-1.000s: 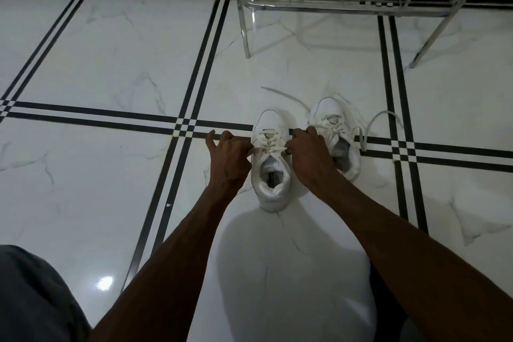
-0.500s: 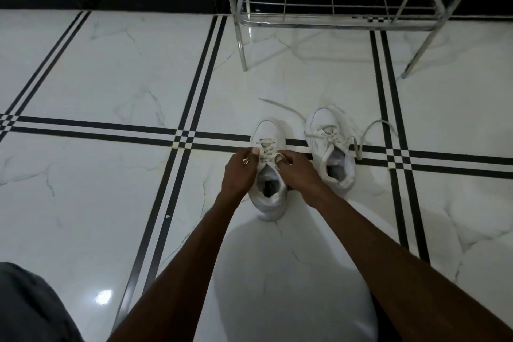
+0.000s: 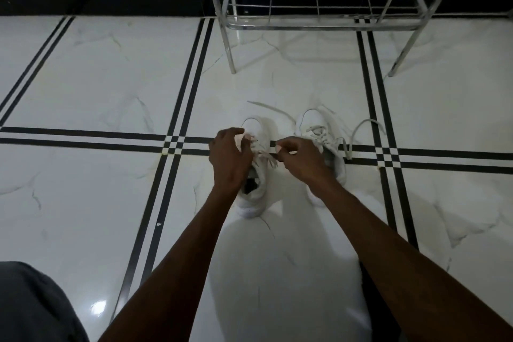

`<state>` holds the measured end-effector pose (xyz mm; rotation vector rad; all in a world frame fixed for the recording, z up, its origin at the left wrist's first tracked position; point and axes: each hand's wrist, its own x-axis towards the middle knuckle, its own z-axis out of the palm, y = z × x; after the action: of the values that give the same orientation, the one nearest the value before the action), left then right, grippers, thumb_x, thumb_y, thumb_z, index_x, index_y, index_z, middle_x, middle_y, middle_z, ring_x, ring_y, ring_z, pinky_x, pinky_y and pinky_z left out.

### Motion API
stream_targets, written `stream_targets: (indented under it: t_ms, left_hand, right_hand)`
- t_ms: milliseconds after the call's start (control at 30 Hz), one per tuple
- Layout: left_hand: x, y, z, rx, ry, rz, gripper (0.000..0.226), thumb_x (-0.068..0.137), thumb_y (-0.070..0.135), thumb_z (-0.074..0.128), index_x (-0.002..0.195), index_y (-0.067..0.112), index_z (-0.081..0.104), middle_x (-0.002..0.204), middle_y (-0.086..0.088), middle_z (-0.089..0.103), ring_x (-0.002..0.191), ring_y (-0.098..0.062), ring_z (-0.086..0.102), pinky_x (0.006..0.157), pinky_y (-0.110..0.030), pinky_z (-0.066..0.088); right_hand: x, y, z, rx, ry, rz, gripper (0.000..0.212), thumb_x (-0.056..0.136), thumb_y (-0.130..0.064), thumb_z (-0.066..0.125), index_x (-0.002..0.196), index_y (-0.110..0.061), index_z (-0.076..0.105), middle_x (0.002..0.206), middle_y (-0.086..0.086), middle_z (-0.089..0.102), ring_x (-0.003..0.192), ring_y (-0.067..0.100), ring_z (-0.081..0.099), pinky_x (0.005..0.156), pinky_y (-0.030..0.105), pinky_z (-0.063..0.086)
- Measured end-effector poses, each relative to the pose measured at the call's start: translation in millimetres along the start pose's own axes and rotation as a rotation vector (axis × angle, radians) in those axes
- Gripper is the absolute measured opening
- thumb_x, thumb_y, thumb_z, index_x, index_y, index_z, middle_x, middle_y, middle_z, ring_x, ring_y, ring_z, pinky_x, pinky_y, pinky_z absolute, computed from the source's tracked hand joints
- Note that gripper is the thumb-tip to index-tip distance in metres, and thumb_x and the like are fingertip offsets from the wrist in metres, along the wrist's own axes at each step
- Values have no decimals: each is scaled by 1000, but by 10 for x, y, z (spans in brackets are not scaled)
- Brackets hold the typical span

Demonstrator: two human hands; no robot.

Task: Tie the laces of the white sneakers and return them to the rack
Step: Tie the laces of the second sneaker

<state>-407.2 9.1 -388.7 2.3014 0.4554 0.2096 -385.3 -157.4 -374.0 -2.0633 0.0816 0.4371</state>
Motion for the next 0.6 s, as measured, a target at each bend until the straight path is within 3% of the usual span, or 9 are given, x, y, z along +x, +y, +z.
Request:
stream_targets:
  t_ms: [100,233,300,367,467,600]
  left_hand:
    - [-46,329,192,-90,-16,140,17,97,18,60,108,10,71,107,-5,73,102,-22,64,89,-30,48]
    - [-177,666,593,-185,-311,48,24,96,28,67,110,9,72,100,-7,76,85,-19,73,81,-39,61]
    - [-241,734,781,-158,-428,16,42,91,41,70,117,8,71,110,-10,74,95,-23,72,84,-37,59]
    - [-284,761,920,-111,-435,48,55,84,45,73,123,7,68,118,-14,67,109,-26,64,90,-34,52]
    - [-265,753,1005,-134,-360,22,47,85,31,79,124,8,67,118,-15,65,110,-27,63,93,-35,51]
    - [-239,731,978,-248,-345,-75,45,79,29,86,118,11,73,114,-9,73,100,-23,71,93,-42,58]
  right_hand:
    - [25,-17,-378,-28,155,-63,11,87,-16,69,93,-16,78,92,1,79,85,16,74,84,40,62]
    - [31,128,-891,-229,359,-63,5,82,-15,73,88,-15,75,88,1,77,84,16,72,79,27,55]
    - [22,302,-1017,-327,281,17,19,81,-22,78,97,-13,73,92,2,75,88,19,70,79,28,53]
    - [11,470,-1002,-378,160,33,33,83,-26,78,111,-12,69,105,7,75,97,25,70,86,34,55]
    - [-29,562,-893,-302,149,-34,30,90,-24,70,117,-11,66,110,10,74,98,27,70,88,41,57]
    - [31,624,-857,-258,185,-71,27,86,-20,74,110,-8,71,104,11,76,95,27,72,86,41,58]
